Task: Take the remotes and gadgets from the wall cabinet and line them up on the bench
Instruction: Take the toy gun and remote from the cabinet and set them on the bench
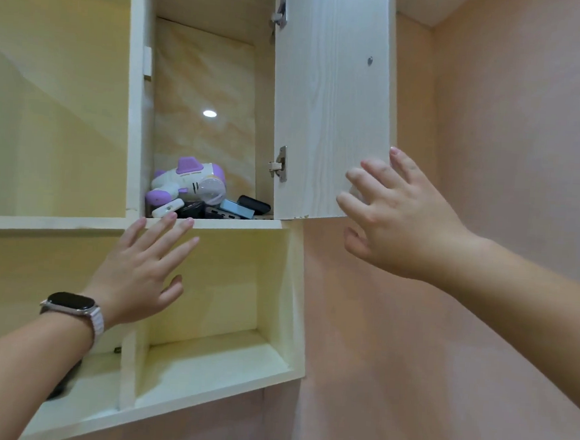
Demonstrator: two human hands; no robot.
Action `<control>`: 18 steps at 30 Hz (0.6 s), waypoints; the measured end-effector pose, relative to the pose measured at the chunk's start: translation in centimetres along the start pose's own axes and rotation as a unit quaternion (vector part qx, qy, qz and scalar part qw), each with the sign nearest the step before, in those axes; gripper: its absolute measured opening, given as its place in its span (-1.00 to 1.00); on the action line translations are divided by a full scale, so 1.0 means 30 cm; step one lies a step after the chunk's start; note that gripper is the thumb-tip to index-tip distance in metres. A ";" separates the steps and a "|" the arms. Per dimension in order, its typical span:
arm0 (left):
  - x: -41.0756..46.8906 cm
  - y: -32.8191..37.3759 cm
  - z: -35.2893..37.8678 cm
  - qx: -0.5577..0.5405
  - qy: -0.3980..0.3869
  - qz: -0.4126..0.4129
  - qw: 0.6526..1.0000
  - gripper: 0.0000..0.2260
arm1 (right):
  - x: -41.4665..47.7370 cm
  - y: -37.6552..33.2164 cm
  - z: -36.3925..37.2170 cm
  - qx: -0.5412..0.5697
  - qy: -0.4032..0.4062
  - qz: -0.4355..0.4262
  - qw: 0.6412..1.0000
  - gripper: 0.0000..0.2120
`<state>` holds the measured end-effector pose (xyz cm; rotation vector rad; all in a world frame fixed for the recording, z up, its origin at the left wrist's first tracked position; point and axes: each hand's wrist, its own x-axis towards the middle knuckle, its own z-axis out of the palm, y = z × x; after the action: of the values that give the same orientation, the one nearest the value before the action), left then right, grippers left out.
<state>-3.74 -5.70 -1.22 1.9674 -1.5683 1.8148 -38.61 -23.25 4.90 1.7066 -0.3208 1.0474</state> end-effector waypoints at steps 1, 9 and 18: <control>-0.002 -0.001 0.001 -0.004 0.005 0.000 1.000 -0.42 | 0.006 -0.026 -0.010 0.009 -0.010 0.004 1.000 -0.59; -0.020 -0.015 0.019 -0.041 0.065 -0.006 0.997 -0.46 | 0.131 -0.208 0.024 0.146 -0.024 0.039 0.988 -0.59; -0.033 -0.016 0.047 -0.068 0.128 -0.038 0.989 -0.46 | 0.391 -0.408 0.194 0.374 -0.058 0.148 0.914 -0.61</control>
<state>-2.21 -5.72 -2.15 1.6369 -1.4747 1.7942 -20.97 -20.18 5.79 2.4694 -0.2738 1.4053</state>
